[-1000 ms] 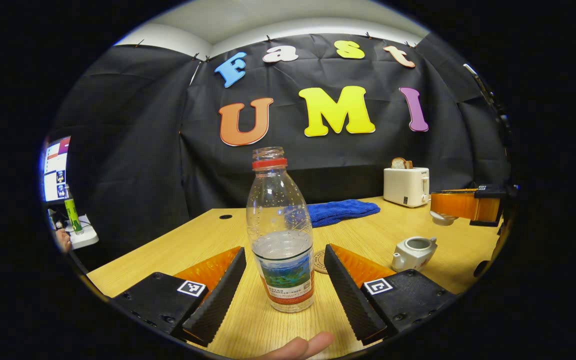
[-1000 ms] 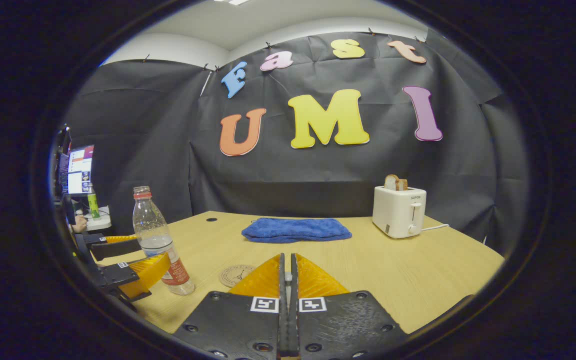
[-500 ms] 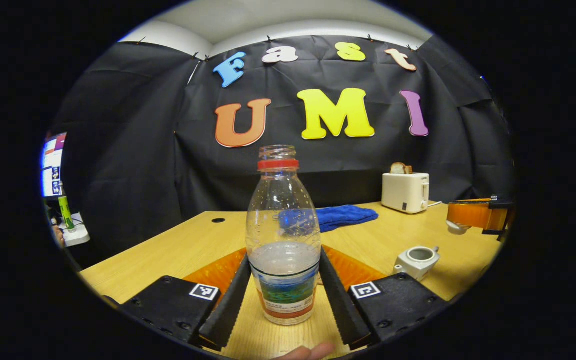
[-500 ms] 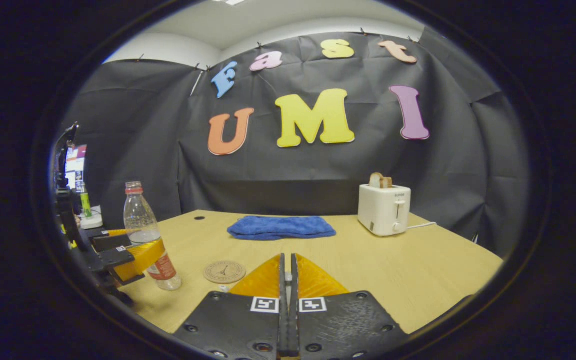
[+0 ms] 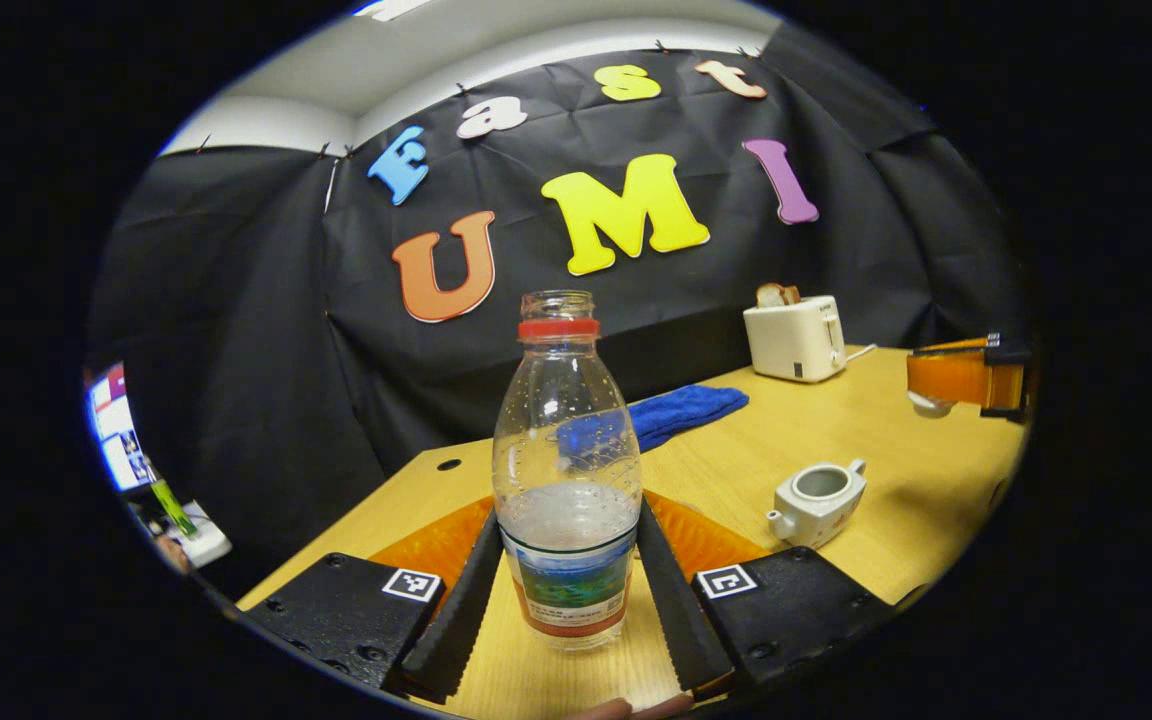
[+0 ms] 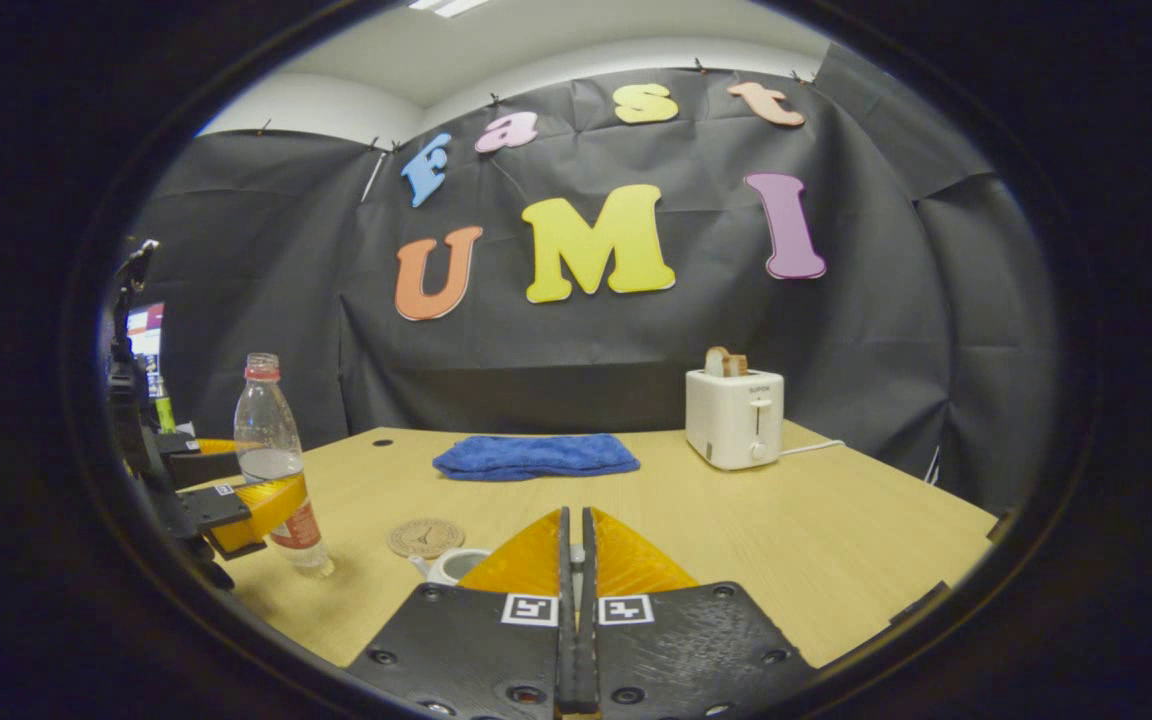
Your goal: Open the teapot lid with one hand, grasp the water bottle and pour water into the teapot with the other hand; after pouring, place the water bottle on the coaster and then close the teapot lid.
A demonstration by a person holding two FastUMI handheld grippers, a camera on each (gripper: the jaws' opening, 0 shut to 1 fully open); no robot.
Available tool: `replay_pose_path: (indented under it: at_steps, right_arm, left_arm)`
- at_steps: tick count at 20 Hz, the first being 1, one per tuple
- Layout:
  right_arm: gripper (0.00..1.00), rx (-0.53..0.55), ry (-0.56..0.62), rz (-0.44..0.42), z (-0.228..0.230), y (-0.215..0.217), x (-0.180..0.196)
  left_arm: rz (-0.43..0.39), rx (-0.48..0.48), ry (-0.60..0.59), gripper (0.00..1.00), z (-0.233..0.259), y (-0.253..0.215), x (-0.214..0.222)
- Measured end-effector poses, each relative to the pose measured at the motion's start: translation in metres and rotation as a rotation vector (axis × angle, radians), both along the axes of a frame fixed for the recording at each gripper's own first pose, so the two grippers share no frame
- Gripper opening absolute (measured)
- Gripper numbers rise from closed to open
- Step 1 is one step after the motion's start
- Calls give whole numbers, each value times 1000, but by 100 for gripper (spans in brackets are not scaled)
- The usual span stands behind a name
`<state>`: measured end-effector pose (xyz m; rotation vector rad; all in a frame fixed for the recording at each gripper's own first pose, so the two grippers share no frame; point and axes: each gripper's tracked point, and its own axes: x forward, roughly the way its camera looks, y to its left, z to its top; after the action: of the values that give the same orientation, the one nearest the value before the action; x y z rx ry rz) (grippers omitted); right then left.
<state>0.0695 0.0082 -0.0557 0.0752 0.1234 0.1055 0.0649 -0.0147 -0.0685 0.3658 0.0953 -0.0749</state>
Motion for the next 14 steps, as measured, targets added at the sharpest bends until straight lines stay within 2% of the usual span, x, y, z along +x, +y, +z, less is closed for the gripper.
replay_pose_path:
  at_steps: [6, 10, 14]
  right_arm:
    - [0, 33, 29, -30, -16, -29, -6]
    - [0, 47, 50, -30, -24, -39, -9]
    - [0, 62, 50, -43, -23, -49, -7]
  left_arm:
    - [2, 194, -8, 77, 14, -12, -5]
    - [10, 341, 35, 77, 7, -12, -3]
    - [3, 559, 87, 77, -7, -12, 3]
